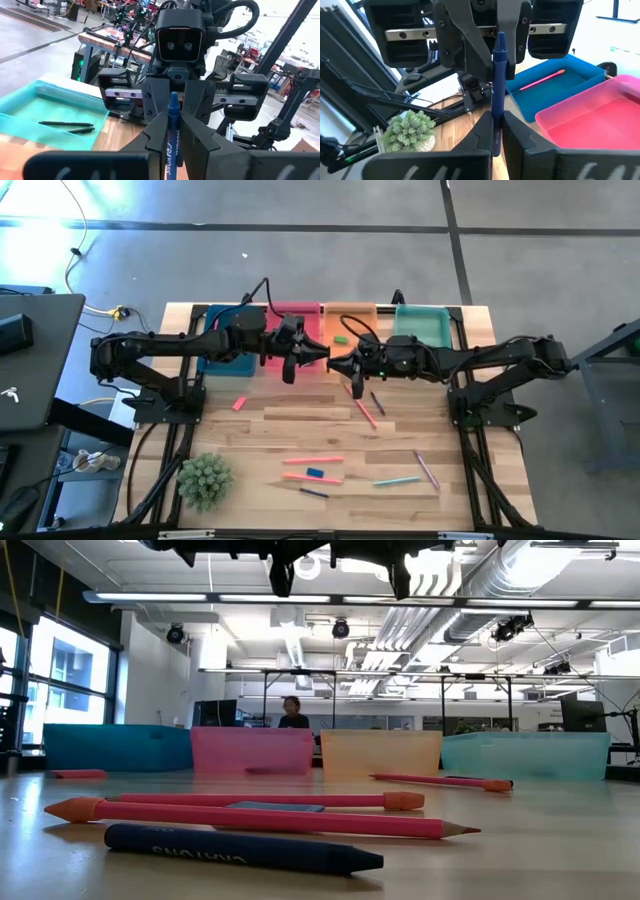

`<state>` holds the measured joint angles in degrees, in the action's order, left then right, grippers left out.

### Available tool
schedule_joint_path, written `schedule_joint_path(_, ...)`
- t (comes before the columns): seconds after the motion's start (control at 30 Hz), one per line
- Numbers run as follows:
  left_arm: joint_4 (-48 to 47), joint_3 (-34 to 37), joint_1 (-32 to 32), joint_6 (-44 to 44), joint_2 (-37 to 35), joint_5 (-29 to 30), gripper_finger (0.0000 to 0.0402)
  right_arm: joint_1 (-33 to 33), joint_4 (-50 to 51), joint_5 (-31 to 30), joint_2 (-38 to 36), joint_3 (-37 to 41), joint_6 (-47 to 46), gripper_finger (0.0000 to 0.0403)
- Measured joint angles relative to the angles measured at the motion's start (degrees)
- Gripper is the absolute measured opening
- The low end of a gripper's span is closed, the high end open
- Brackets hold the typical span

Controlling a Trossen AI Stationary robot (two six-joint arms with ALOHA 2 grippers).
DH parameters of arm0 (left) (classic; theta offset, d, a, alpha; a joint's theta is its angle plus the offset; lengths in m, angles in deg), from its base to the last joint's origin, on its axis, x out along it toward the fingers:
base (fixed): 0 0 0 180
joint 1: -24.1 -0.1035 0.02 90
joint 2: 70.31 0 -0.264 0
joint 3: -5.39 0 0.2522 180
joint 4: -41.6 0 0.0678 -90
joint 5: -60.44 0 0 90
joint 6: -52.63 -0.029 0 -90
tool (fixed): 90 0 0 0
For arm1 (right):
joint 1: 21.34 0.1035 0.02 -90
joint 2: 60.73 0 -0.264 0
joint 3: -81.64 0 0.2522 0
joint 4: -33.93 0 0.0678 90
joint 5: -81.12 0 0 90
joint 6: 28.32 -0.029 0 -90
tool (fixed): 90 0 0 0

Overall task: Sort crayons/erasers/pens/pencils in bins
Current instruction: Put the middle blue crayon into the pink bin

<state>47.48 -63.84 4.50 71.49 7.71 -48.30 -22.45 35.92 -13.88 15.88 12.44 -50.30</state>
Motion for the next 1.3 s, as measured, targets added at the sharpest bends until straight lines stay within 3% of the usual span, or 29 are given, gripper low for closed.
schedule_joint_path(0.47, -0.04, -0.01, 0.11, 5.24, 0.0, 1.42, 0.0039, -4.12, -0.09, 8.37, 0.0, 0.0, 1.49, 0.0003)
schedule_joint_path(0.83, -0.26, -0.01, 0.15, 6.05, 0.0, 4.19, 0.0087, -4.19, -0.15, 9.63, 0.0, 0.0, 2.8, 0.0003)
schedule_joint_path(1.1, -0.22, -0.02, 0.15, 5.63, 0.0, 4.32, 0.0044, -4.19, -0.13, 8.49, 0.0, 0.0, 2.94, 0.0003)
schedule_joint_path(1.3, -0.24, 0.0, 0.15, 5.44, 0.0, 4.6, 0.0022, -4.17, -0.12, 8.51, 0.0, 0.0, 3.0, 0.0027)
